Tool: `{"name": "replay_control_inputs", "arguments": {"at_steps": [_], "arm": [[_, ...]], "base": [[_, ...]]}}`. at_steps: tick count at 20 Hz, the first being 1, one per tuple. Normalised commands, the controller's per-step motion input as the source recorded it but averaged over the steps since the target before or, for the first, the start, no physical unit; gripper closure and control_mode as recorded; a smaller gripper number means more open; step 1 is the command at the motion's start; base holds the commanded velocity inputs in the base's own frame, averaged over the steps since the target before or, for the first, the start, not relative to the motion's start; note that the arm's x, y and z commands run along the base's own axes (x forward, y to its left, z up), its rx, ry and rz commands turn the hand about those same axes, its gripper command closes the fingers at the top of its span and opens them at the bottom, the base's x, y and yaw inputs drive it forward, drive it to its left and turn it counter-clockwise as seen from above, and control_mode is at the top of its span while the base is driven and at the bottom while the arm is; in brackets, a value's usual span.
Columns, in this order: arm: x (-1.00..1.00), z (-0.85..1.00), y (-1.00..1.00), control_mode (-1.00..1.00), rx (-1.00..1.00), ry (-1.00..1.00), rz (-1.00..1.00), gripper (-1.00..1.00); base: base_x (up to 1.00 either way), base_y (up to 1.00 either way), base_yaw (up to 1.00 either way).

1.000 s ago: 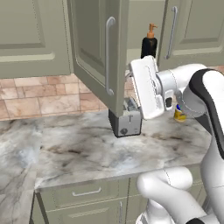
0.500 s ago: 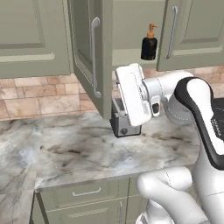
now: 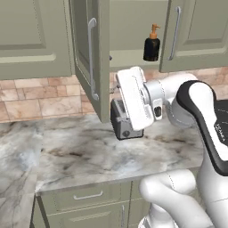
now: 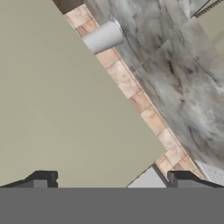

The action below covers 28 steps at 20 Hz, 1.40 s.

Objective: Pick the bar soap and soap dispenser from the cabinet and place them on the counter.

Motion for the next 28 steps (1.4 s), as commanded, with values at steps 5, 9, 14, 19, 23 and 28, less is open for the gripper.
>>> {"name": "replay_control_inputs", "arguments": {"at_steps": [5, 9, 14, 19, 23, 28], "arm": [[0.11, 0.17, -0.29, -1.0, -0.08, 0.0, 0.0, -1.0], [0.02, 0.21, -0.12, -1.0, -0.05, -0.01, 0.0, -1.0], [0.01, 0.08, -0.24, -1.0, -0.14, -0.09, 0.0, -1.0], [0.01, 0.04, -0.33, -1.0, -0.28, -0.2, 0.05, -1.0], [0.0, 0.02, -0.35, -1.0, -0.26, -0.2, 0.07, -1.0], [0.0, 0.0, -0.32, -1.0, -0.23, -0.19, 0.05, -1.0]], "base": [[0.0, 0.0, 0.0], [0.0, 0.0, 0.0], [0.0, 0.0, 0.0], [0.0, 0.0, 0.0], [0.0, 0.0, 0.0], [0.0, 0.0, 0.0]]}}
